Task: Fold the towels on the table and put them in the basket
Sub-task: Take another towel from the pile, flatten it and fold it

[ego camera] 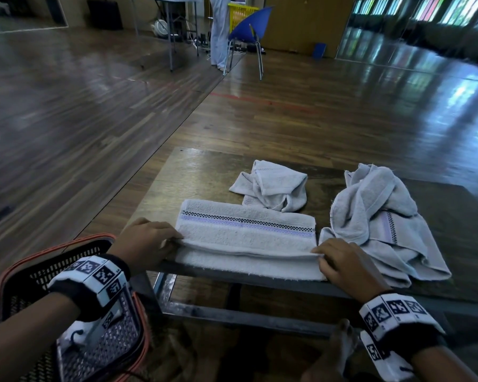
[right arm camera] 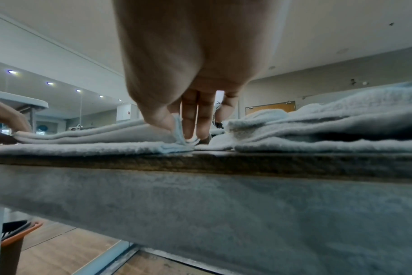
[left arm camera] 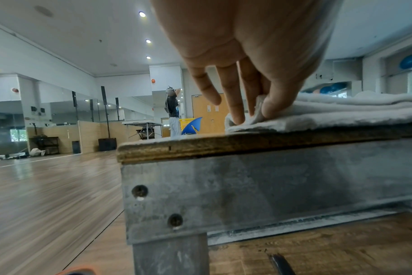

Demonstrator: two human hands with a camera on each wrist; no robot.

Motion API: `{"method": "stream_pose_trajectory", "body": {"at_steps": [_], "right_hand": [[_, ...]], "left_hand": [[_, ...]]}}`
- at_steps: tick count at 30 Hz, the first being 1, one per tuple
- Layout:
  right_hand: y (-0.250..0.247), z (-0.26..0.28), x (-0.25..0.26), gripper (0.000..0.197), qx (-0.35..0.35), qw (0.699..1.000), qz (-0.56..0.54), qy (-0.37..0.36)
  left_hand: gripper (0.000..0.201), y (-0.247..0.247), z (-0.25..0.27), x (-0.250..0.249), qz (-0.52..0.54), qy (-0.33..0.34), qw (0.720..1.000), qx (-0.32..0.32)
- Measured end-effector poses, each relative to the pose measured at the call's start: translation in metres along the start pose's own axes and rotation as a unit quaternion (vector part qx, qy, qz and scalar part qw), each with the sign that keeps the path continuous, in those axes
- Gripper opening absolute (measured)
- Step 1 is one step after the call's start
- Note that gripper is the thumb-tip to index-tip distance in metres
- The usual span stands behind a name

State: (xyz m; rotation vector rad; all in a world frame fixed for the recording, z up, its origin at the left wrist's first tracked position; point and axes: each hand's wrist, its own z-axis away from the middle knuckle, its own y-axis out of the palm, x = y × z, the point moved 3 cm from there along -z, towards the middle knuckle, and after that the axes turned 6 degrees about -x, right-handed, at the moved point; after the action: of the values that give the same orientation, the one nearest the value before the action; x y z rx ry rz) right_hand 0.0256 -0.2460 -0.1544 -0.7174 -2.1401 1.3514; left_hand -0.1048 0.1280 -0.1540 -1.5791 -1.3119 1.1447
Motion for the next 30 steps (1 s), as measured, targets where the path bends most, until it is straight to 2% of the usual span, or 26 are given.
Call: {"method": "stream_pose_trajectory", "body": {"at_steps": [3,6,15,19,23,26,28,30], "right_hand": [[-0.01,0.0,-0.001,0.021,-0.04,0.999,0.006,0.0],[-0.016,0.007,-0.001,0.023,-0.047,0.999,0.003,-0.01],[-0.008,0.023,0.004,0.024,-0.005,0.999,-0.042,-0.016],[-0.011,0.023,0.003,0.027,-0.015,0.999,-0.024,-0.03],[-0.004,0.027,0.009,0.026,0.002,0.999,-0.002,-0.055],[0.0,0.031,0.009,0.041,0.033,0.998,0.013,-0.055],[0.0,0.031,0.012,0.045,0.043,0.996,0.046,-0.07],[0.001,0.031,0.013,0.04,0.041,0.996,0.045,-0.071]], "left_hand": [[0.018,-0.013,0.002,-0.007,-0.001,0.038,0.996,-0.082],[0.033,-0.02,0.007,-0.014,0.0,0.052,0.994,-0.095],[0.036,-0.014,0.019,-0.013,-0.026,0.097,0.995,-0.026],[0.021,-0.01,0.02,-0.013,-0.024,0.095,0.995,0.01],[0.026,-0.009,0.022,-0.011,0.001,0.09,0.996,0.012],[0.041,-0.005,0.025,-0.008,0.0,0.106,0.994,0.021],[0.038,-0.003,0.024,-0.008,-0.016,0.121,0.992,0.017],[0.033,-0.003,0.021,-0.008,-0.016,0.121,0.992,0.008]]}}
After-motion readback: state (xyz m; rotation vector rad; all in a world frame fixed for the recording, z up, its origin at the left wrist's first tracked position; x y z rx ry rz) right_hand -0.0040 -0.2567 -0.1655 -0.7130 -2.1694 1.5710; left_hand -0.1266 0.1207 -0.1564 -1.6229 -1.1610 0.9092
